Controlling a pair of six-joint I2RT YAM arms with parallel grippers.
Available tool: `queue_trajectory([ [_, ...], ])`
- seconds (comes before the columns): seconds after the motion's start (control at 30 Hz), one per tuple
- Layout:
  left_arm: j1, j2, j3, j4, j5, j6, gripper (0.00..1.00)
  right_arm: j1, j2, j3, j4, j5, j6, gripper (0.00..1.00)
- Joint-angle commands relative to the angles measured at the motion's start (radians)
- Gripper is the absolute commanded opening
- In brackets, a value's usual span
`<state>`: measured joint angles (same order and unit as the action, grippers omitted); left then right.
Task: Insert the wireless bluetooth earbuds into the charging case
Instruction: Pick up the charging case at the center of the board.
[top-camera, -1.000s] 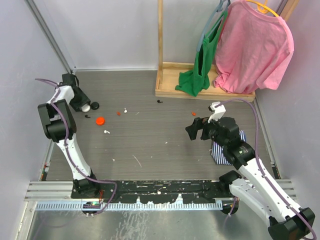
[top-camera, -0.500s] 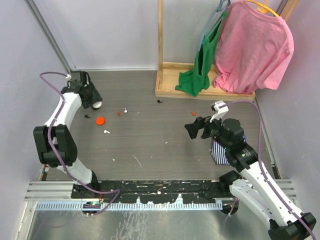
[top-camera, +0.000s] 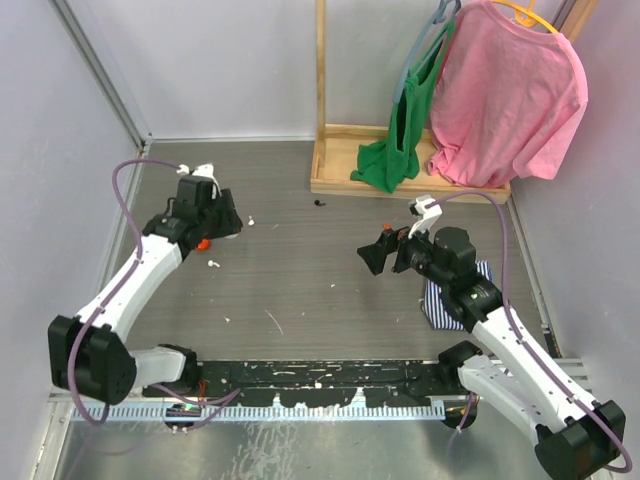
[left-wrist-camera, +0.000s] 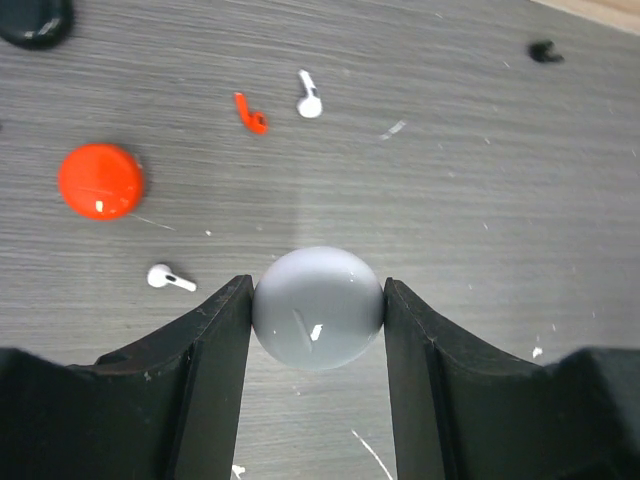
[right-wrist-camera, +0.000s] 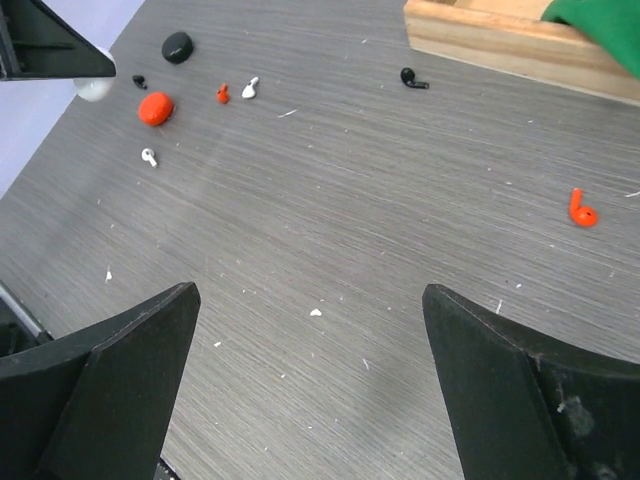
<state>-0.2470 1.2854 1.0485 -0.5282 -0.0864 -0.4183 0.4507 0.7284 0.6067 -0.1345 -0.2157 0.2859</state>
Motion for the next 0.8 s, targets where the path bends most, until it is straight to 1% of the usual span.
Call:
queue_trajectory([
  [0.0,-0.076,-0.113,-0.072,0.151,-0.019,0.058,0.46,0.006,0.031,0.011,0.114,-0.081,0.008,1.00],
  [0.17,-0.178,-0.175,-0.157,0.263,0.006,0.130,0.47,0.005,0.093,0.014,0.180,-0.116,0.031,1.00],
  [0.33,-0.313,-0.194,-0.172,0.301,0.001,0.271,0.46,0.006,0.190,0.044,0.232,-0.183,0.107,1.00],
  [0.47,-0.395,-0.198,-0.186,0.342,0.009,0.365,0.47,0.006,0.251,0.044,0.292,-0.258,0.160,1.00],
  [0.77,-0.505,-0.170,-0.186,0.381,0.123,0.555,0.45,0.005,0.310,0.021,0.428,-0.344,0.251,1.00],
])
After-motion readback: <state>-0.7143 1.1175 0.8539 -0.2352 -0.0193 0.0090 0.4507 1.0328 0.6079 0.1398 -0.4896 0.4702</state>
